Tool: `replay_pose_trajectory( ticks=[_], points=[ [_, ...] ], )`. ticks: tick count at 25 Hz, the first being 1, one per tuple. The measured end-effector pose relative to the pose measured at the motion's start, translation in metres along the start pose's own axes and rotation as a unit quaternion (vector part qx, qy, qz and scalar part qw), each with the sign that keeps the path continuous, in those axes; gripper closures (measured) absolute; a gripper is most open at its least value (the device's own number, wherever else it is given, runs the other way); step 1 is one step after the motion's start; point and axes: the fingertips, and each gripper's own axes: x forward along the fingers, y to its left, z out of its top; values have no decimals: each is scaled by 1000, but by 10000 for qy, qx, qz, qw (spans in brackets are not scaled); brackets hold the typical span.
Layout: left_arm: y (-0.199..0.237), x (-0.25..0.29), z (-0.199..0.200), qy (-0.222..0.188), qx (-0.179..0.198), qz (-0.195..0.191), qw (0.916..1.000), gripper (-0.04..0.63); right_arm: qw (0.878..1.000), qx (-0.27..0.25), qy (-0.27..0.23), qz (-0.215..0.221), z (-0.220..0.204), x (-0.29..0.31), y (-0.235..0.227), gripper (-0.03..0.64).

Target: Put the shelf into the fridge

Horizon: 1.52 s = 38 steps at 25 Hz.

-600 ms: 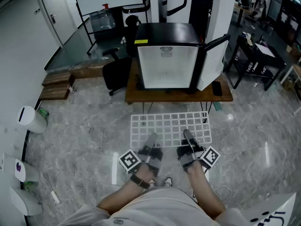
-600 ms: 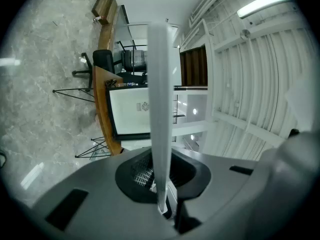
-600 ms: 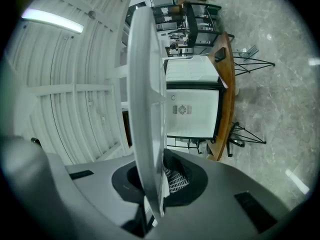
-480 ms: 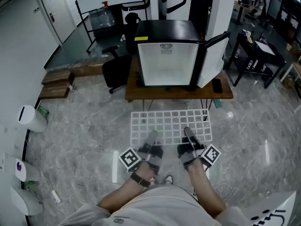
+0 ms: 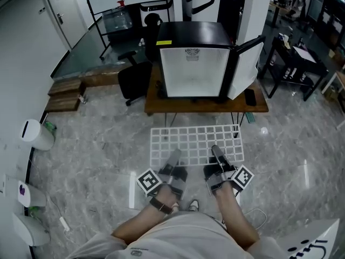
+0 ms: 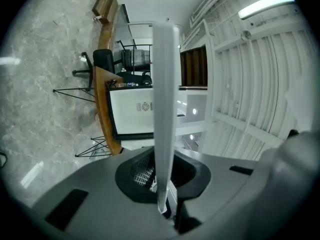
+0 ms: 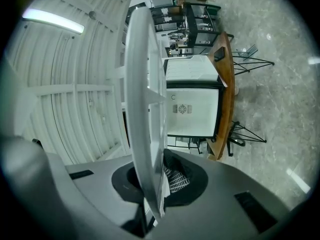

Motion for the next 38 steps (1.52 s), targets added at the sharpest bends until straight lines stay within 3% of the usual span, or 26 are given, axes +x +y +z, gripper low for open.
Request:
replay_pose_trajectory(
  ticks=[13, 20, 27, 38],
  points=[
    [-2, 16, -4, 99, 40, -17, 9999, 568, 9999, 137, -11, -20, 13, 3, -3, 568],
    [8, 26, -11, -102, 120, 113, 9998, 568, 9999, 97, 138, -36, 32, 9, -7, 568],
    [12, 85, 22, -166, 187, 264, 9993, 566, 9997, 185, 95, -121, 62, 67, -11, 568],
    [52, 113, 37, -398, 341, 696, 9962, 566, 9990, 130, -287, -316, 73, 88, -45, 568]
  ],
)
